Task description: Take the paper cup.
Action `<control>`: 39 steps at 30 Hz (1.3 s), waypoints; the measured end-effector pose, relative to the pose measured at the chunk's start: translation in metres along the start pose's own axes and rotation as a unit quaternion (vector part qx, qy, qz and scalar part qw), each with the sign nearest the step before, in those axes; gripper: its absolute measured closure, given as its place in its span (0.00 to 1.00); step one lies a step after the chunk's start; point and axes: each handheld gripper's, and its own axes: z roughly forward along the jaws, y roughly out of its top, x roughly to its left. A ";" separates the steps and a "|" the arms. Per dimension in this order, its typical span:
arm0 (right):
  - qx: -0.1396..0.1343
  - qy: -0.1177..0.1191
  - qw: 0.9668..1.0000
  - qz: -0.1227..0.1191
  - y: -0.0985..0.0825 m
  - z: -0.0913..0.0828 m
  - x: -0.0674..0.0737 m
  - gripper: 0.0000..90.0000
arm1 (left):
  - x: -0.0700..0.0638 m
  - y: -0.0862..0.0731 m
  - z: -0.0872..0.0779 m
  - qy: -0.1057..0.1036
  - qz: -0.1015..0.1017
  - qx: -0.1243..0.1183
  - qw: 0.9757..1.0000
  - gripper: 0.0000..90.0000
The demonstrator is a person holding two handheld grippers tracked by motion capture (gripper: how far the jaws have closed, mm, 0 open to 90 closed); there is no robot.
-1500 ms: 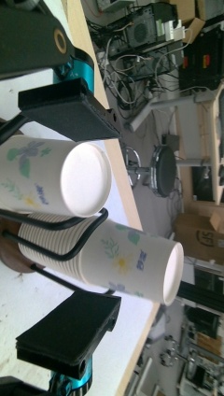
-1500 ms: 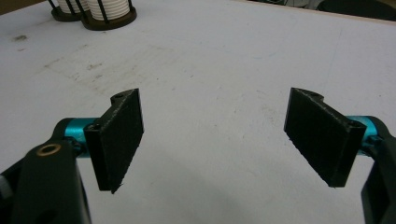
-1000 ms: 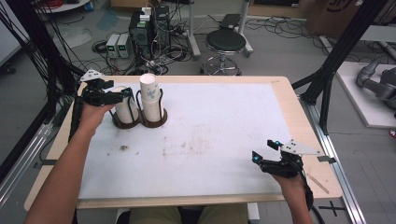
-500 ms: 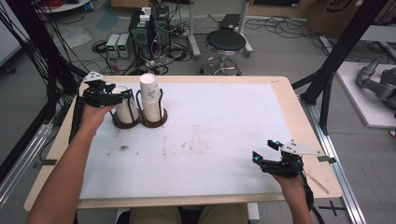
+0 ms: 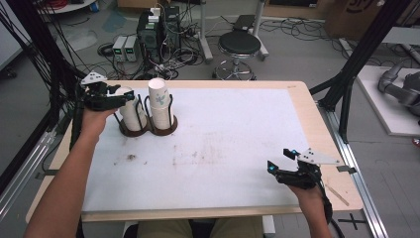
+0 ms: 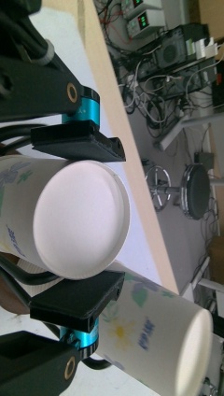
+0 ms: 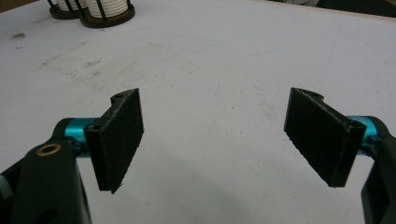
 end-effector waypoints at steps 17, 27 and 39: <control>0.000 0.000 1.000 -0.002 0.000 0.000 0.000 0.23 | -0.001 0.026 -0.034 0.004 -0.004 -0.066 0.998 0.41; -0.001 0.003 1.000 -0.007 0.002 0.001 0.003 0.23 | -0.008 0.031 -0.064 -0.043 -0.018 -0.109 0.993 0.41; 0.000 0.010 1.000 -0.006 0.005 0.006 0.005 0.23 | -0.044 0.015 -0.090 -0.142 0.022 -0.114 0.983 0.41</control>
